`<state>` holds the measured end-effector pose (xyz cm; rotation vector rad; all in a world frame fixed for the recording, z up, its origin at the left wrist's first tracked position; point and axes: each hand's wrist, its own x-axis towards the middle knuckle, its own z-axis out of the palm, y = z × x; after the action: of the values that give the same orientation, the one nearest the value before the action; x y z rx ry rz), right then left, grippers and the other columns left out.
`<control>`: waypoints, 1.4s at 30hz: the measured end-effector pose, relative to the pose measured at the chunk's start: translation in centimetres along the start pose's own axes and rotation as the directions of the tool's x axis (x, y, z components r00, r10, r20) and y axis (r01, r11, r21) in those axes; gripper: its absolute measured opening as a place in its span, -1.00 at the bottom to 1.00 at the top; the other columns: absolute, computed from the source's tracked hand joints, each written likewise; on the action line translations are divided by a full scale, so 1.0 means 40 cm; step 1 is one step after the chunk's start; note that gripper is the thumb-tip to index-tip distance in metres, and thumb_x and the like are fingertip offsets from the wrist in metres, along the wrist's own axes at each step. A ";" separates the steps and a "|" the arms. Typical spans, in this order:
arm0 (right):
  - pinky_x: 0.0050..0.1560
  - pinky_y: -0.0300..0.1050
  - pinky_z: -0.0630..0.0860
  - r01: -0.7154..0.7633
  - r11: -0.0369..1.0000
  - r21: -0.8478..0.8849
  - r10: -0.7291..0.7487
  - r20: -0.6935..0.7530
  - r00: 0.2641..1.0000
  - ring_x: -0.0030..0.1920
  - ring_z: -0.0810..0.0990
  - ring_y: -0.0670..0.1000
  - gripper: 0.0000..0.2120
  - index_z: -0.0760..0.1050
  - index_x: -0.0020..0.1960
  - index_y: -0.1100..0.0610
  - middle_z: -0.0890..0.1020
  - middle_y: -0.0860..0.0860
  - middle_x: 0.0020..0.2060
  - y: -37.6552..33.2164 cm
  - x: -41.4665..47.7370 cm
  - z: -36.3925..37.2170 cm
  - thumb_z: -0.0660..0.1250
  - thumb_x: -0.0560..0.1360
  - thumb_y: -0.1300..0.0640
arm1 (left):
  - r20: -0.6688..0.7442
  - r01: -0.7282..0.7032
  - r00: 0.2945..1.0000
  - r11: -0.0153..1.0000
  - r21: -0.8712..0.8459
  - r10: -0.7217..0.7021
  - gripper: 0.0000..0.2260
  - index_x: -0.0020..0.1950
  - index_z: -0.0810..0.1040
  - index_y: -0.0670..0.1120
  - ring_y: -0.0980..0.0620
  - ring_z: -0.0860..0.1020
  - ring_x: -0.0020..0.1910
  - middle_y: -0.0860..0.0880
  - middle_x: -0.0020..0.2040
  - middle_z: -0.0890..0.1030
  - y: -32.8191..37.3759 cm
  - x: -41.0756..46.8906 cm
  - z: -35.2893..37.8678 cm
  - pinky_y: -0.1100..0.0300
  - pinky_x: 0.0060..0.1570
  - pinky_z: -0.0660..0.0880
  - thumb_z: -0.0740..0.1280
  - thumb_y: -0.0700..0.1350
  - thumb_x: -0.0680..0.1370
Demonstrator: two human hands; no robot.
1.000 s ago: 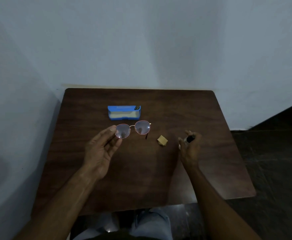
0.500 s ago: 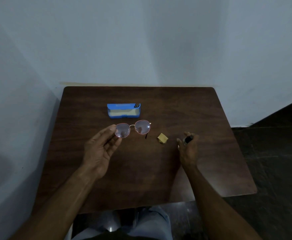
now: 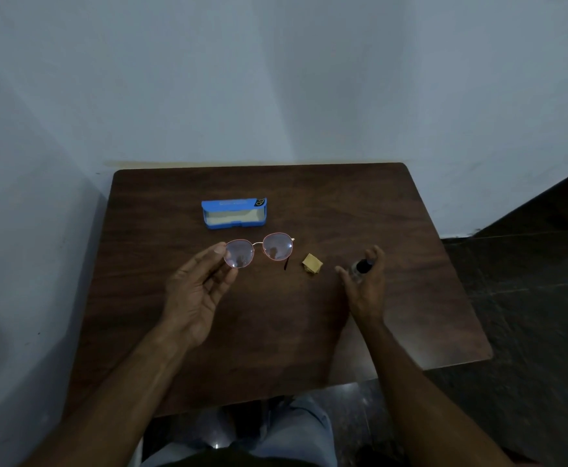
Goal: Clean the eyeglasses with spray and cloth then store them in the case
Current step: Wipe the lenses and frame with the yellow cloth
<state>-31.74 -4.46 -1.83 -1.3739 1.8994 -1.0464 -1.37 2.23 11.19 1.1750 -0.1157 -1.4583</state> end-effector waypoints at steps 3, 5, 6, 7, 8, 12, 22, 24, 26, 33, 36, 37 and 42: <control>0.46 -0.10 0.37 0.023 1.000 -0.005 -0.023 -0.040 0.999 0.53 0.35 0.01 -0.05 0.15 0.61 0.08 0.35 0.05 0.55 -0.013 0.000 0.004 0.62 0.40 0.00 | -0.001 0.021 1.000 1.000 -0.013 -0.021 -0.86 0.09 0.74 -0.10 0.11 0.76 -0.13 -0.07 -0.04 0.80 0.001 -0.001 0.002 0.26 -0.21 0.68 0.50 -0.19 0.53; 0.47 -0.09 0.34 0.058 0.997 -0.050 -0.062 -0.066 0.996 0.54 0.31 0.01 -0.03 0.14 0.62 0.07 0.32 0.05 0.56 -0.030 -0.002 0.008 0.62 0.39 -0.05 | -0.001 0.021 1.000 1.000 -0.019 -0.021 -0.88 0.08 0.74 -0.11 0.11 0.76 -0.14 -0.08 -0.04 0.79 0.002 -0.002 0.004 0.26 -0.21 0.68 0.49 -0.21 0.56; 0.47 -0.08 0.34 0.103 0.990 -0.094 -0.110 -0.076 0.991 0.54 0.30 0.03 -0.04 0.14 0.61 0.08 0.31 0.06 0.56 -0.039 -0.002 0.008 0.61 0.40 -0.06 | -0.001 0.020 1.000 1.000 -0.020 -0.020 -0.89 0.09 0.74 -0.11 0.11 0.76 -0.14 -0.08 -0.04 0.79 0.002 -0.002 0.005 0.26 -0.21 0.68 0.48 -0.21 0.57; 0.47 -0.04 0.35 0.178 0.973 -0.149 -0.191 -0.077 0.979 0.55 0.30 0.06 -0.06 0.15 0.61 0.10 0.31 0.09 0.56 -0.048 -0.003 0.011 0.60 0.41 -0.06 | 0.001 0.018 1.000 1.000 -0.022 -0.018 -0.88 0.10 0.74 -0.12 0.11 0.76 -0.14 -0.08 -0.05 0.79 0.003 -0.002 0.005 0.26 -0.21 0.68 0.48 -0.21 0.57; 0.50 0.01 0.36 0.273 0.940 -0.205 -0.291 -0.064 0.955 0.57 0.29 0.09 -0.10 0.17 0.60 0.14 0.31 0.12 0.56 -0.058 -0.003 0.015 0.59 0.43 -0.03 | 0.001 0.017 1.000 1.000 -0.023 -0.017 -0.87 0.11 0.73 -0.12 0.11 0.76 -0.14 -0.08 -0.05 0.79 0.005 -0.002 0.005 0.26 -0.20 0.69 0.48 -0.21 0.57; 0.53 -0.02 0.33 0.516 0.789 -0.333 -0.542 0.018 0.840 0.54 0.35 0.12 -0.38 0.36 0.49 0.23 0.43 0.18 0.47 -0.113 -0.009 0.057 0.50 0.53 0.09 | -0.004 0.014 1.000 0.999 -0.034 -0.014 -0.84 0.14 0.72 -0.13 0.11 0.76 -0.14 -0.07 -0.06 0.79 0.015 0.001 0.005 0.26 -0.20 0.69 0.48 -0.20 0.57; 0.24 0.05 0.43 0.356 0.717 -0.599 -0.051 0.464 0.884 0.30 0.49 0.25 -0.65 0.45 0.40 0.19 0.51 0.19 0.34 -0.115 0.031 0.143 0.26 0.65 0.11 | -0.014 -0.006 1.000 0.998 -0.057 0.005 -0.85 0.16 0.72 -0.15 0.07 0.77 -0.10 -0.10 -0.01 0.80 0.038 0.016 -0.005 0.26 -0.22 0.68 0.47 -0.21 0.59; 0.28 0.04 0.43 0.352 0.680 -0.643 -0.003 0.478 0.879 0.33 0.48 0.25 -0.64 0.43 0.43 0.19 0.51 0.20 0.35 -0.109 0.040 0.155 0.23 0.67 0.11 | -0.011 -0.015 1.000 0.998 -0.059 0.015 -0.86 0.14 0.73 -0.14 0.08 0.77 -0.11 -0.09 -0.02 0.80 0.043 0.018 -0.009 0.26 -0.21 0.68 0.48 -0.21 0.59; 0.26 0.04 0.44 0.347 0.655 -0.671 0.011 0.468 0.884 0.32 0.48 0.25 -0.68 0.45 0.39 0.19 0.52 0.20 0.33 -0.103 0.044 0.163 0.21 0.67 0.13 | -0.007 -0.019 1.000 0.998 -0.062 0.019 -0.86 0.13 0.74 -0.14 0.08 0.77 -0.10 -0.09 -0.01 0.80 0.048 0.018 -0.009 0.26 -0.20 0.68 0.49 -0.20 0.58; 0.03 0.01 0.46 0.305 0.697 -0.648 -0.005 0.422 0.907 0.15 0.59 0.25 -0.86 0.54 0.11 0.22 0.62 0.20 0.14 -0.113 0.036 0.176 0.26 0.60 0.23 | -0.005 -0.040 0.999 0.997 -0.072 0.039 -0.92 -0.01 0.79 -0.10 0.08 0.76 -0.13 -0.10 -0.04 0.79 0.070 0.010 -0.005 0.23 -0.14 0.71 0.49 -0.21 0.57; -0.10 -0.06 0.48 0.043 0.927 -0.372 0.057 0.256 0.965 -0.07 0.66 0.09 -0.85 0.66 -0.02 0.16 0.72 0.11 -0.11 -0.143 -0.004 0.164 0.42 0.58 0.08 | -0.004 -0.041 0.999 0.996 -0.078 0.041 -0.91 0.04 0.77 -0.13 0.09 0.76 -0.14 -0.09 -0.06 0.79 0.073 0.009 -0.001 0.24 -0.15 0.71 0.48 -0.21 0.58; -0.11 -0.05 0.51 -0.029 0.971 -0.236 0.083 0.222 0.971 -0.13 0.67 0.05 -0.85 0.70 -0.04 0.16 0.73 0.08 -0.18 -0.159 -0.026 0.159 0.47 0.55 0.06 | -0.005 -0.040 0.999 0.996 -0.083 0.040 -0.90 0.06 0.76 -0.13 0.09 0.76 -0.14 -0.09 -0.07 0.79 0.073 0.010 0.000 0.24 -0.15 0.70 0.48 -0.21 0.58; 0.06 0.23 0.68 -0.235 0.894 0.380 0.151 0.239 0.959 -0.06 0.70 0.17 -0.89 0.71 0.00 0.21 0.73 0.21 -0.11 -0.273 -0.165 0.099 0.49 0.49 0.33 | -0.025 -0.041 0.999 0.994 -0.101 0.039 -0.86 0.12 0.74 -0.16 0.09 0.76 -0.15 -0.08 -0.07 0.79 0.062 0.010 0.012 0.24 -0.17 0.70 0.48 -0.21 0.57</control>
<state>-20.97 -1.08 5.31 -0.9885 1.5242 -1.0789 0.10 0.92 12.84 1.1007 -0.0488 -1.3995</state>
